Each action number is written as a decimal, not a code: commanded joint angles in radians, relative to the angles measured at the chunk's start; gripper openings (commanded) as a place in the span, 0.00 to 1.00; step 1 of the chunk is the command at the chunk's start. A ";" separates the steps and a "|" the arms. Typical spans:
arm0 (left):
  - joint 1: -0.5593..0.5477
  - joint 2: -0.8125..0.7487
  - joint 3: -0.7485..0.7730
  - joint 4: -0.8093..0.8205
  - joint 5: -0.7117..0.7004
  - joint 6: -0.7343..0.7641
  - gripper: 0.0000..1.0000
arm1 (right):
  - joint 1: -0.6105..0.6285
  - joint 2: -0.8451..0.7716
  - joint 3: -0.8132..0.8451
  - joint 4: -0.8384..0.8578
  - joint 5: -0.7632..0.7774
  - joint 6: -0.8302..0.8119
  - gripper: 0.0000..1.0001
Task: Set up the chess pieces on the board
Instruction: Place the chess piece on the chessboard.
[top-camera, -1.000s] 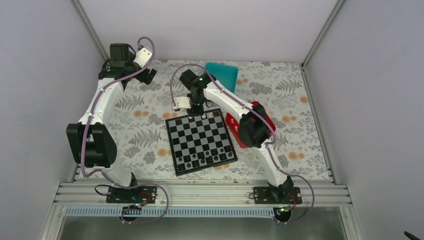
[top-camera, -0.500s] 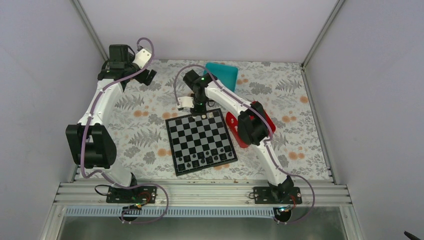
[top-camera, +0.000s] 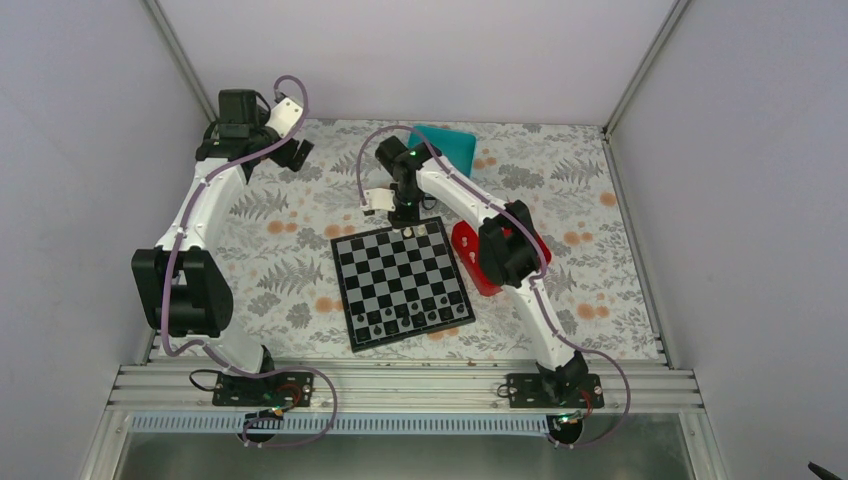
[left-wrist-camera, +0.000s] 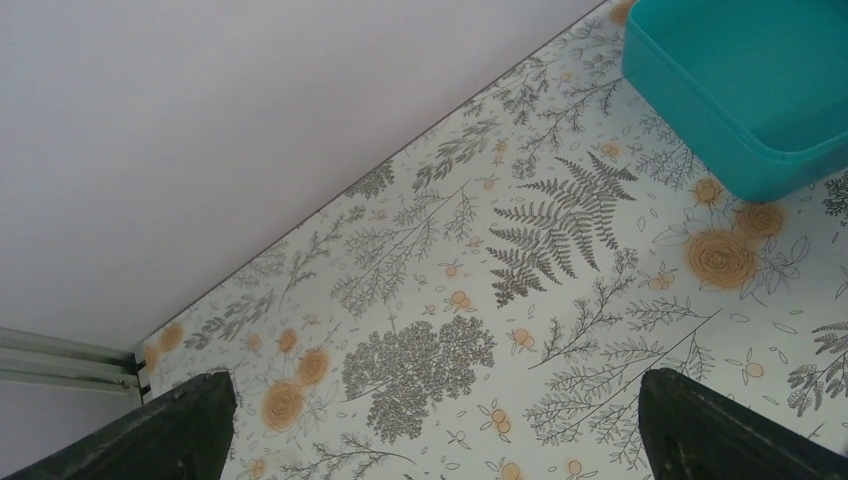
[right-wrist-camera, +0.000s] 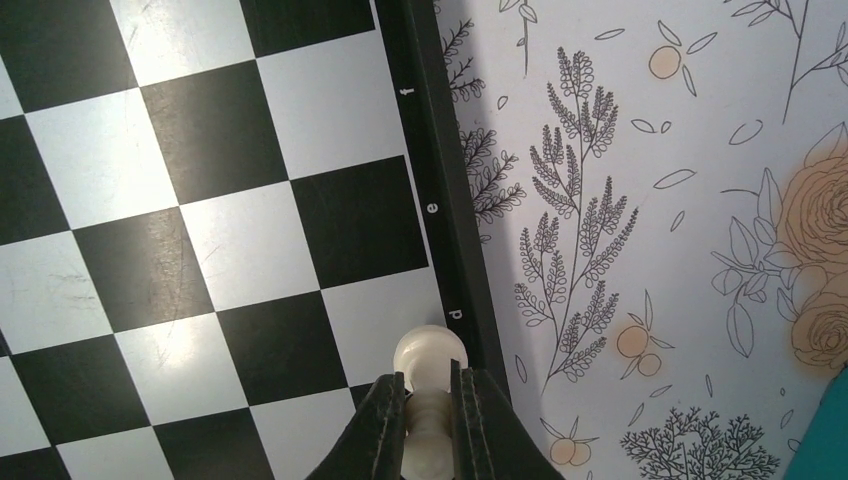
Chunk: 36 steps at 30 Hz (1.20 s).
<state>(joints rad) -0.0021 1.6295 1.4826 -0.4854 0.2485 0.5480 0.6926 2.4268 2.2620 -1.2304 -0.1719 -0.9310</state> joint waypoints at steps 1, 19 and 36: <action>0.005 -0.022 -0.011 0.030 0.026 -0.006 1.00 | 0.004 0.022 0.003 -0.020 -0.019 -0.015 0.08; 0.008 -0.006 -0.007 0.033 0.037 -0.002 1.00 | 0.014 0.037 0.001 -0.036 -0.049 -0.031 0.08; 0.012 0.016 0.010 0.028 0.046 0.000 1.00 | 0.015 0.016 0.001 -0.023 -0.043 -0.026 0.27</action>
<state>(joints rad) 0.0048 1.6314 1.4734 -0.4656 0.2672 0.5461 0.7002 2.4500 2.2620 -1.2518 -0.2005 -0.9550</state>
